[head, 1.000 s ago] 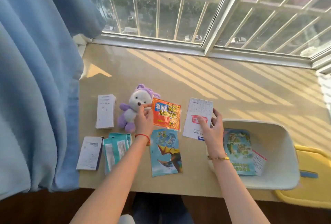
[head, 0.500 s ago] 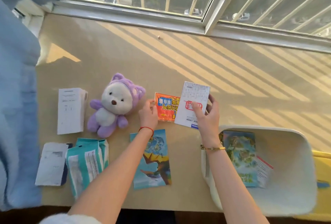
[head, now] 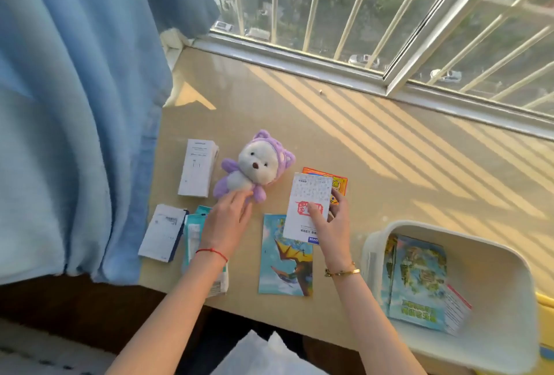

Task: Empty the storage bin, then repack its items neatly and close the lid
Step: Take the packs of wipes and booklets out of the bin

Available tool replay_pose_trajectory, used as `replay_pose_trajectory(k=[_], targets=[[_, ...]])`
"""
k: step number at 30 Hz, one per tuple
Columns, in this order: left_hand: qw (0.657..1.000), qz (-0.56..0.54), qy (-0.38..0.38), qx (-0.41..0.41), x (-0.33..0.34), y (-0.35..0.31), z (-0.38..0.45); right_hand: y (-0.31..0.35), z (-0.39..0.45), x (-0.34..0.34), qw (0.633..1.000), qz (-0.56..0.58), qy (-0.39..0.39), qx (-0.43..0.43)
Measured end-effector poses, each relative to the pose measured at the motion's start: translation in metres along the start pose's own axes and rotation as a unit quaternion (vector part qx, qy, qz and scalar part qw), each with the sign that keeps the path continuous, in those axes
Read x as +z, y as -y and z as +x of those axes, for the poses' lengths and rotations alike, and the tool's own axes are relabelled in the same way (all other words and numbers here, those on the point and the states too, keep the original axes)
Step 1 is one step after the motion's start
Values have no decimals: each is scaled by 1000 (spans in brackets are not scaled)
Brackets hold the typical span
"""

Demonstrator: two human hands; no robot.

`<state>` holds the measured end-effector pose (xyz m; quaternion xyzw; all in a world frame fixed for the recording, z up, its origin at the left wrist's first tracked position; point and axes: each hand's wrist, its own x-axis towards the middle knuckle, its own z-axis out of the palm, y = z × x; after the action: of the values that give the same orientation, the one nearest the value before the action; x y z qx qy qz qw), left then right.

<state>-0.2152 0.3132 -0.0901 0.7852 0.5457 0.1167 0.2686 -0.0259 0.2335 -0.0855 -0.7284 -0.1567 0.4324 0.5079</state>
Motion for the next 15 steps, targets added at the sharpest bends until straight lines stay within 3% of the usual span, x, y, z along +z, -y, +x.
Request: replay_pose_trajectory(k=[8,15], targets=[[995,81,-46,-24,-110,97,-107,-24,-94,110,996,-6,91,12],[995,88,-44,-14,-150,193,-157,-73,-135,235,995,-29,88,34]])
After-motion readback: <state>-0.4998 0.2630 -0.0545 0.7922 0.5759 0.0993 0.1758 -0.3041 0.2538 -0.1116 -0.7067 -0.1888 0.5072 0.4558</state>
